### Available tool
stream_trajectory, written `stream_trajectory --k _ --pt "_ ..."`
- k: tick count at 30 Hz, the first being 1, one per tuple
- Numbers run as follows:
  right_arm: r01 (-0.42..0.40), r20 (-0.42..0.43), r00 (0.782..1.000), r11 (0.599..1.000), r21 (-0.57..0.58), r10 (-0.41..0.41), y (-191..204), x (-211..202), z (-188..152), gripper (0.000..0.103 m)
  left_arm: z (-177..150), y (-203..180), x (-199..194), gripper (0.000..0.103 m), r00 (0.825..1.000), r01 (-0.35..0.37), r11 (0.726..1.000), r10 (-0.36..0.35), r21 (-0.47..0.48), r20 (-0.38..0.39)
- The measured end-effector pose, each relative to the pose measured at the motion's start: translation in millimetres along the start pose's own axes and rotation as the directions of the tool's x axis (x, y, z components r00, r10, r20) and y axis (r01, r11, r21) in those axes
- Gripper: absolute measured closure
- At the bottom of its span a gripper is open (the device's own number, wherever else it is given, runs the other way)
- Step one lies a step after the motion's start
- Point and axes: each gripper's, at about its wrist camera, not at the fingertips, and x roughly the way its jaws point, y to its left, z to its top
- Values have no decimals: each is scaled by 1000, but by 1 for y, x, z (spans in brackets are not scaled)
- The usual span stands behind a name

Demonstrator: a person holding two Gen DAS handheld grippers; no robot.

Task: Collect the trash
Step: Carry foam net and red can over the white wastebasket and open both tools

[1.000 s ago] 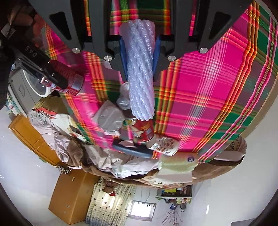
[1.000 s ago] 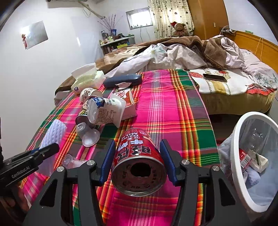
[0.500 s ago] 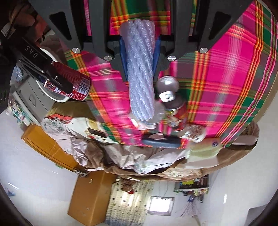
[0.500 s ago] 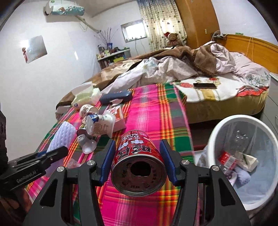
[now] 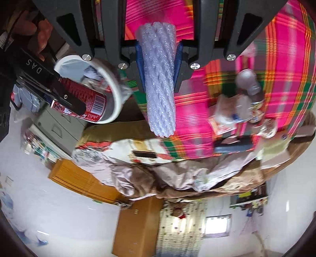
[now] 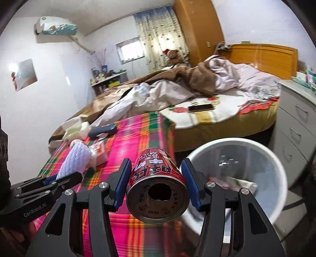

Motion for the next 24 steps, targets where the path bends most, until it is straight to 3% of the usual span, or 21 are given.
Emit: stream_trajectory --k 12,24 --pt "150 -13 989 986 73 -149 -65 -9 -2 49 9 -77 36 76 988 148 984 -143 99 -56" --pt "232 -105 969 968 92 -222 -103 5 -14 49 5 -124 72 76 976 192 970 -173 150 -132"
